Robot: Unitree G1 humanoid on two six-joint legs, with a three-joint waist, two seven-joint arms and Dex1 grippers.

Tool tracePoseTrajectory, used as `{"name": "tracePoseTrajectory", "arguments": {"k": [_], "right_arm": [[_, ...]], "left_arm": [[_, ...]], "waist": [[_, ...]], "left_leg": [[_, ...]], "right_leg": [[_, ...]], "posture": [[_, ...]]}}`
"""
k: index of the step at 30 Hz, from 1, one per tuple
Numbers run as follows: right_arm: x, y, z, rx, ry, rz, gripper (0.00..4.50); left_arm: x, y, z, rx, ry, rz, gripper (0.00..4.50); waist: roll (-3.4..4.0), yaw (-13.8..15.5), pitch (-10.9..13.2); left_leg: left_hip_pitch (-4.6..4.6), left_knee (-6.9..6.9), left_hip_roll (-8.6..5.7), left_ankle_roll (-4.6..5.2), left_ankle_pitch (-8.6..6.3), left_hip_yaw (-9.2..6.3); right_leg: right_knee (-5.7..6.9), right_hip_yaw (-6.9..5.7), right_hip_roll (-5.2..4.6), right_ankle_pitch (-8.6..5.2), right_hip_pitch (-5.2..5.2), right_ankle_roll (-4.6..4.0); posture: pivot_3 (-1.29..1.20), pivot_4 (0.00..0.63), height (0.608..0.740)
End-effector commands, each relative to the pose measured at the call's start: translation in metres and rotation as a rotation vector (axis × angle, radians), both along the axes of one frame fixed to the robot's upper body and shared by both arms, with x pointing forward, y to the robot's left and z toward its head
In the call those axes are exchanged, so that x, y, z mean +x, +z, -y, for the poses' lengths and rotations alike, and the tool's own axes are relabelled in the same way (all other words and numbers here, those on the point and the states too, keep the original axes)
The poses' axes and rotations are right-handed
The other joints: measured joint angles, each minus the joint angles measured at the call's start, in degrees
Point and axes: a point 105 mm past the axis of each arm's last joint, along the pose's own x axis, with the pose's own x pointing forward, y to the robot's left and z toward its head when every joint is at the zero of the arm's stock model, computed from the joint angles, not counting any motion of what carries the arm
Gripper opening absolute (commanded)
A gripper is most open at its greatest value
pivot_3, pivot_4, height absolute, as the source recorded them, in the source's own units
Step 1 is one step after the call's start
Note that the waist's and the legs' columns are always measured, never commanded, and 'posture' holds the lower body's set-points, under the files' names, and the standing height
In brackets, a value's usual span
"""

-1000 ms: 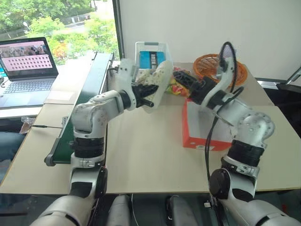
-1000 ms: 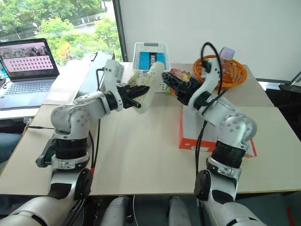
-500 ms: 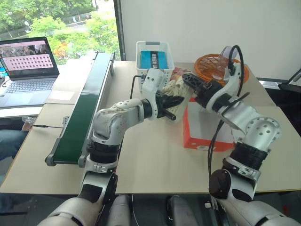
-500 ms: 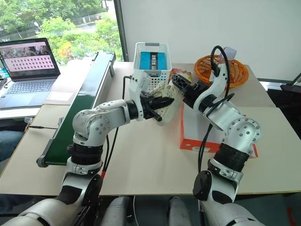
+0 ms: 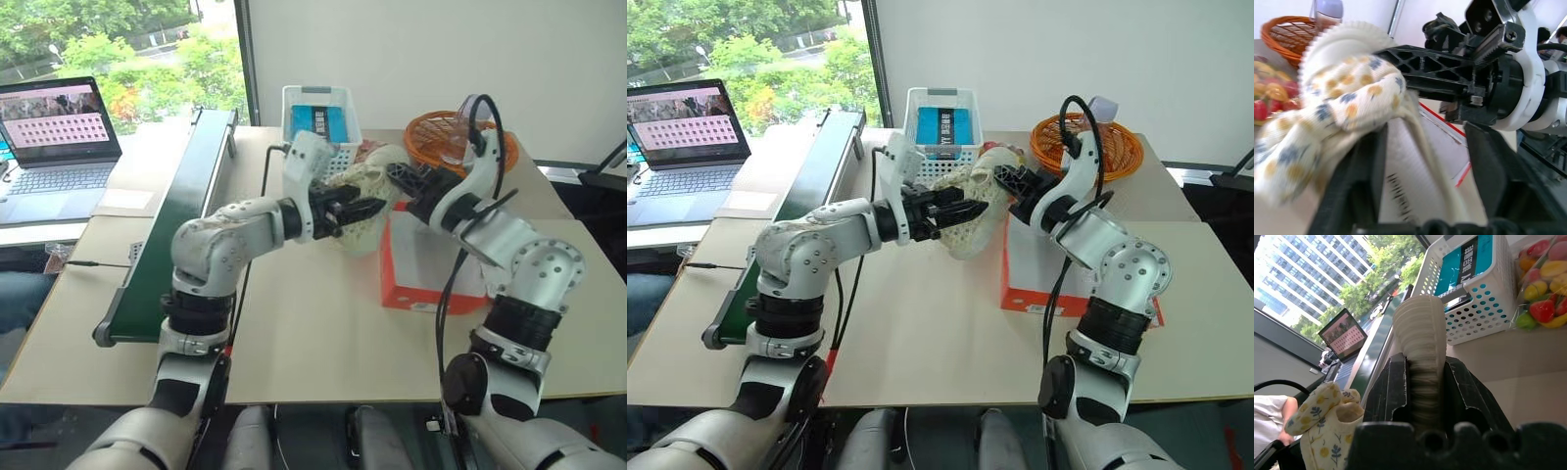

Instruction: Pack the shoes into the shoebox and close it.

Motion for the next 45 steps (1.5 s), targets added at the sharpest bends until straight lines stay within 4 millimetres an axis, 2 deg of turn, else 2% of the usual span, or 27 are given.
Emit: {"name": "tracePoseTrajectory", "arguments": {"k": [1, 3, 7, 10, 13, 15, 20, 31, 36, 41, 44, 45], "right_arm": [[-0.005, 0.054, 0.022, -0.055, -0.057, 0.164, 0.44], [-0.007, 0.065, 0.034, -0.129, -0.073, 0.181, 0.43], [-0.005, 0.059, 0.047, -0.318, -0.075, 0.116, 0.43], [0.0, 0.045, 0.058, -0.397, -0.085, 0.004, 0.43], [0.006, 0.017, 0.07, -0.55, -0.13, -0.143, 0.43], [0.008, 0.007, 0.07, -0.558, -0.096, -0.167, 0.43], [0.021, -0.022, 0.09, -0.683, -0.152, -0.216, 0.43], [0.041, -0.052, 0.119, -0.909, -0.124, -0.253, 0.43], [0.042, -0.077, 0.116, -0.932, -0.023, -0.328, 0.43], [0.046, -0.098, 0.116, -0.943, -0.018, -0.321, 0.43], [0.049, -0.104, 0.117, -0.959, -0.04, -0.313, 0.43], [0.049, -0.108, 0.117, -0.966, -0.041, -0.319, 0.92]], "left_arm": [[-0.011, 0.017, -0.017, 0.029, -0.061, 0.054, 3.37], [-0.012, 0.019, -0.03, 0.046, -0.067, 0.053, 3.37], [-0.019, 0.013, -0.041, 0.12, -0.113, 0.069, 3.37], [-0.025, 0.001, -0.044, 0.19, -0.141, 0.084, 3.37], [-0.026, -0.006, -0.04, 0.197, -0.146, 0.082, 3.37], [-0.028, -0.01, -0.038, 0.2, -0.149, 0.084, 3.37], [-0.025, -0.014, -0.035, 0.181, -0.11, 0.083, 3.37], [-0.03, -0.02, -0.035, 0.181, -0.094, 0.078, 3.37], [-0.034, -0.02, -0.033, 0.176, -0.096, 0.079, 3.37], [-0.036, -0.021, -0.037, 0.19, -0.069, 0.071, 3.37], [-0.036, -0.02, -0.039, 0.195, -0.062, 0.073, 3.37], [-0.036, -0.019, -0.039, 0.195, -0.058, 0.074, 3.37]], "waist": [[0.13, 0.0, 0.1], [0.23, 0.1, 0.1], [0.24, 0.1, 0.1], [0.24, 0.1, 0.1], [0.24, 0.1, 0.1], [0.24, 0.1, 0.2], [0.24, 0.2, 0.2], [0.24, 0.1, 0.2], [0.24, 0.1, 0.2], [0.24, 0.1, 0.2], [0.24, 0.1, 0.2], [0.24, 0.1, 0.2]], "left_leg": [[0.0, -0.01, 0.0, -0.01, 0.0, 0.0], [-0.02, -0.03, -0.01, -0.01, -0.01, 0.0], [-0.03, -0.1, -0.02, -0.03, -0.02, -0.01], [-0.02, -0.12, -0.03, -0.03, -0.02, 0.01], [0.0, -0.11, -0.03, -0.04, -0.02, 0.03], [-0.01, -0.1, -0.04, -0.04, -0.02, 0.03], [-0.05, -0.1, -0.06, -0.01, 0.0, 0.03], [-0.06, -0.01, -0.1, -0.01, 0.0, 0.02], [-0.06, -0.01, -0.1, -0.01, 0.0, 0.02], [-0.03, 0.02, -0.11, -0.02, 0.0, 0.02], [-0.02, 0.01, -0.11, -0.02, 0.01, 0.02], [-0.02, 0.02, -0.11, -0.02, 0.01, 0.02]], "right_leg": [[-0.01, 0.0, 0.0, -0.02, -0.01, -0.04], [-0.04, 0.0, 0.0, -0.15, -0.03, -0.18], [-0.15, 0.0, -0.01, -0.29, 0.0, -0.19], [-0.21, 0.01, -0.02, -0.31, 0.0, -0.23], [-0.2, 0.03, -0.03, -0.28, -0.01, -0.25], [-0.2, 0.05, -0.03, -0.28, -0.02, -0.25], [-0.2, 0.06, -0.02, -0.26, -0.04, -0.18], [-0.18, 0.1, -0.02, -0.22, -0.02, -0.07], [-0.17, 0.11, -0.01, -0.18, -0.03, 0.0], [-0.14, 0.11, -0.01, -0.09, -0.01, 0.14], [-0.11, 0.11, -0.01, -0.07, -0.01, 0.18], [-0.1, 0.11, 0.0, -0.06, -0.01, 0.19]], "posture": [[0.0, 0.15, 0.735], [0.0, 0.15, 0.735], [0.0, 0.15, 0.735], [0.0, 0.15, 0.735], [0.0, 0.15, 0.735], [0.0, 0.15, 0.735], [0.0, 0.15, 0.735], [0.0, 0.15, 0.735], [0.0, 0.15, 0.735], [0.0, 0.15, 0.735], [0.0, 0.15, 0.735], [0.0, 0.15, 0.735]]}}
